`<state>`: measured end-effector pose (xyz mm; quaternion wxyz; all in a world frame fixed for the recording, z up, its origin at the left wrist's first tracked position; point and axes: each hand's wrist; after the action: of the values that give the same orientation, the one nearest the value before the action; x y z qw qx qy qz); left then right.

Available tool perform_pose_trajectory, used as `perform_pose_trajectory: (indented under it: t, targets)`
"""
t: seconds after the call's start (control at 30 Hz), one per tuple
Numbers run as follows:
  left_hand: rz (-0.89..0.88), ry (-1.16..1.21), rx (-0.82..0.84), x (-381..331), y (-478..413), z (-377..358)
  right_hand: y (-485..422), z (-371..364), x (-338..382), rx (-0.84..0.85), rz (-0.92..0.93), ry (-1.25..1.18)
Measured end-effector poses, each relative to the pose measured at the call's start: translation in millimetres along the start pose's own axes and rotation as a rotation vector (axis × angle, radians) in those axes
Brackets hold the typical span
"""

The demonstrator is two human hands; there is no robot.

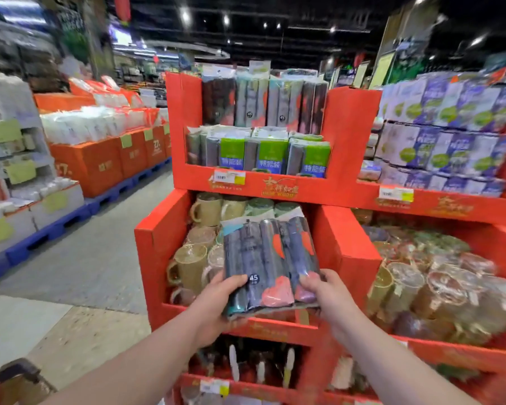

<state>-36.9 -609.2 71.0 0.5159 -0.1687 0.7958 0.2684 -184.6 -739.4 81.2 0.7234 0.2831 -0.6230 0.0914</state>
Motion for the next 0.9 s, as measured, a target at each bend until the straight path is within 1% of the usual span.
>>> perform_pose_trajectory:
  t: [0.1,0.23,0.33,0.4,0.6,0.7,0.8,0.9]
  targets:
    - [-0.044,0.026,0.002,-19.1,-17.3,-9.1,-13.5,3.2,16.6,0.004,0.024,-0.030]
    - [-0.130,-0.042,0.023,-55.2,-54.0,-21.2,-39.1,2.9,53.3,-0.030,0.084,-0.085]
    - [-0.200,-0.080,0.072,-91.6,-86.6,-27.0,-62.5,-7.4,91.7,-0.063,0.152,-0.101]
    - [-0.246,-0.076,0.107,-117.6,-110.1,-28.0,-80.6,-17.2,117.8,-0.084,0.187,-0.130]
    - [-0.360,-0.037,0.214,-190.3,-175.4,-28.8,-131.0,-38.6,188.4,-0.120,0.275,-0.118]
    - [-0.408,-0.039,0.216,-213.3,-202.8,-30.4,-155.0,-38.0,215.7,-0.206,0.297,-0.067]
    - [-0.433,-0.118,0.189,-227.3,-225.8,-30.9,-176.6,-30.2,237.4,-0.287,0.309,-0.066]
    - [-0.450,-0.138,0.162,-240.4,-246.7,-32.2,-195.4,-19.0,262.0,-0.363,0.299,-0.032]
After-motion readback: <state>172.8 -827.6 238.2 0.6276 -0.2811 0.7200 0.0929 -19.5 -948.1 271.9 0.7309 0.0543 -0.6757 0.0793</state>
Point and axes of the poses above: each hand's wrist, its own y-axis away from the middle knuckle, its own z-axis out of the back of the hand, x = y × z, and after that the axes turned 5 degrees about -z, right-handed
